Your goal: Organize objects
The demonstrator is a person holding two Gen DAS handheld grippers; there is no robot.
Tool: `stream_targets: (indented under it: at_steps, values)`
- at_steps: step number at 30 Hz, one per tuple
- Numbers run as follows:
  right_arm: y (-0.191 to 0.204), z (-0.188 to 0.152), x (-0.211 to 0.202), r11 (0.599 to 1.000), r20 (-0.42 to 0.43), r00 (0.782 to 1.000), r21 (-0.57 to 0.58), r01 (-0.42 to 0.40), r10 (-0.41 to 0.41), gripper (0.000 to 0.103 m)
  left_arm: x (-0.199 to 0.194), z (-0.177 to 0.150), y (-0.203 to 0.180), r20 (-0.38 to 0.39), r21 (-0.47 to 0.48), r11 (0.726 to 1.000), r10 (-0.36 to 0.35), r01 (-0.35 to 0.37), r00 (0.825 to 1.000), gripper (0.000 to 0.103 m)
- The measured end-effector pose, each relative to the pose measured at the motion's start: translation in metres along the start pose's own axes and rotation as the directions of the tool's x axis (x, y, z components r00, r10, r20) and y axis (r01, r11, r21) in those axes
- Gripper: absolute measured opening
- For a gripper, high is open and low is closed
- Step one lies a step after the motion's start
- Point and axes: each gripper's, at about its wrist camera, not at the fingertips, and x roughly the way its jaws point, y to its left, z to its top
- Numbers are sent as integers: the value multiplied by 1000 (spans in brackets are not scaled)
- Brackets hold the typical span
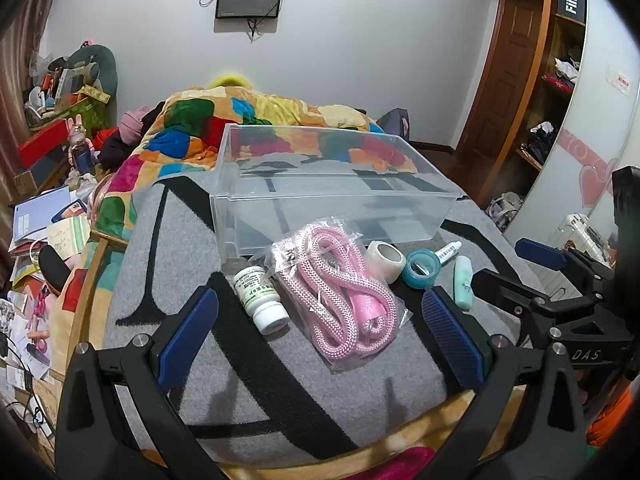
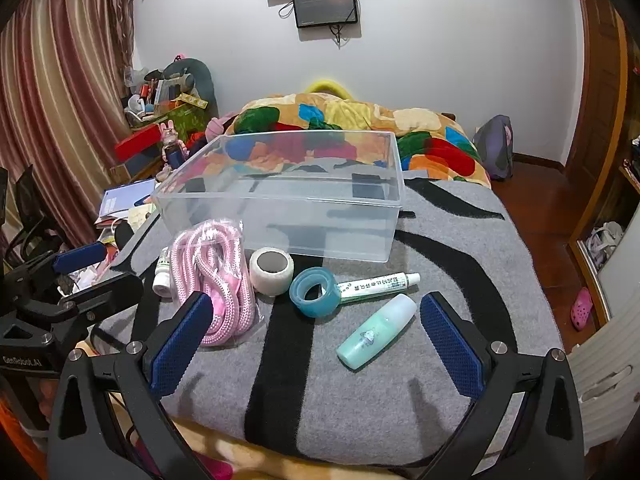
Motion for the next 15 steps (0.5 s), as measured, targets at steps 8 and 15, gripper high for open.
stream_targets:
  at_steps: [8, 15]
  values:
    - [2, 0, 1, 1000, -2, 1000, -9, -1, 1, 103, -3, 0, 1, 2, -7, 1000, -2, 2, 1000, 103]
    - [2, 0, 1, 1000, -2, 1000, -8, 0, 0, 103, -2, 0, 1, 1, -8, 1000, -2, 2, 1000, 103]
